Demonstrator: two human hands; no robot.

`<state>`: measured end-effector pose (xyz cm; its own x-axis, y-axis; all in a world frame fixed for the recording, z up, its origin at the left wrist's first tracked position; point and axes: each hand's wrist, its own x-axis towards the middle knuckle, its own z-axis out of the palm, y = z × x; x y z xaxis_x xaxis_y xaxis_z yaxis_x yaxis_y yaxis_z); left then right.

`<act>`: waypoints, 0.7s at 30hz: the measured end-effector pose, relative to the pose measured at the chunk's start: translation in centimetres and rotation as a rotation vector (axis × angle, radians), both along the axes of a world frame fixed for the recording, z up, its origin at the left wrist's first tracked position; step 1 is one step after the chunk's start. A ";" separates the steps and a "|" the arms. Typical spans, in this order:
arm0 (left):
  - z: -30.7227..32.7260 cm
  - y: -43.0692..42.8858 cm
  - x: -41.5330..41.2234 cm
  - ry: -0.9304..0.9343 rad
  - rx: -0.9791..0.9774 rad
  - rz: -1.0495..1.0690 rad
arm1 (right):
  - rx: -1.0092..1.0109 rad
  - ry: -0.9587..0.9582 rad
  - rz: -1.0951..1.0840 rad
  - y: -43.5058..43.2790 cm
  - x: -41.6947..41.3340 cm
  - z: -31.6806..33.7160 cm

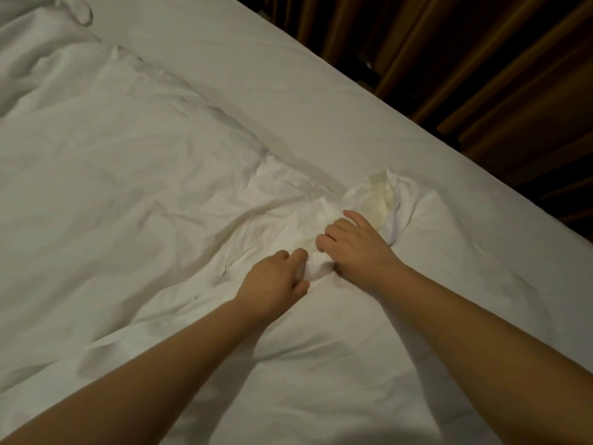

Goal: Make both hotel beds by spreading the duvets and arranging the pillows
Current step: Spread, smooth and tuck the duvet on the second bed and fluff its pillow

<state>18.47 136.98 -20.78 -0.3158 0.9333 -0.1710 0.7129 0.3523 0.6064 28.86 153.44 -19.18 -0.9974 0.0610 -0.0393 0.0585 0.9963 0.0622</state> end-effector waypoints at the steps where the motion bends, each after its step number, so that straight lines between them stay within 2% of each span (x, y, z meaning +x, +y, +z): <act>1: 0.1 -0.4 0.6 0.009 0.031 -0.027 | -0.025 0.017 0.013 0.1 1.0 0.2; 11: 2.2 -2.9 4.5 -0.044 0.111 0.014 | -0.109 0.044 -0.182 -5.2 7.6 2.1; 16: 4.2 -4.5 6.4 -0.027 0.153 0.007 | -0.047 0.083 -0.195 -8.2 8.4 4.9; 19: 5.0 -5.4 7.3 -0.020 0.193 -0.008 | -0.036 0.045 -0.256 -9.1 9.2 6.0; 21: 5.7 -6.1 8.2 -0.031 0.229 -0.061 | -0.014 -0.043 -0.332 -9.5 9.6 7.0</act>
<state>26.66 130.87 -15.06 -0.2556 0.9660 0.0382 0.7083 0.1602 0.6875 38.50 143.92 -12.20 -0.9204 0.3818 -0.0845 0.3780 0.9240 0.0581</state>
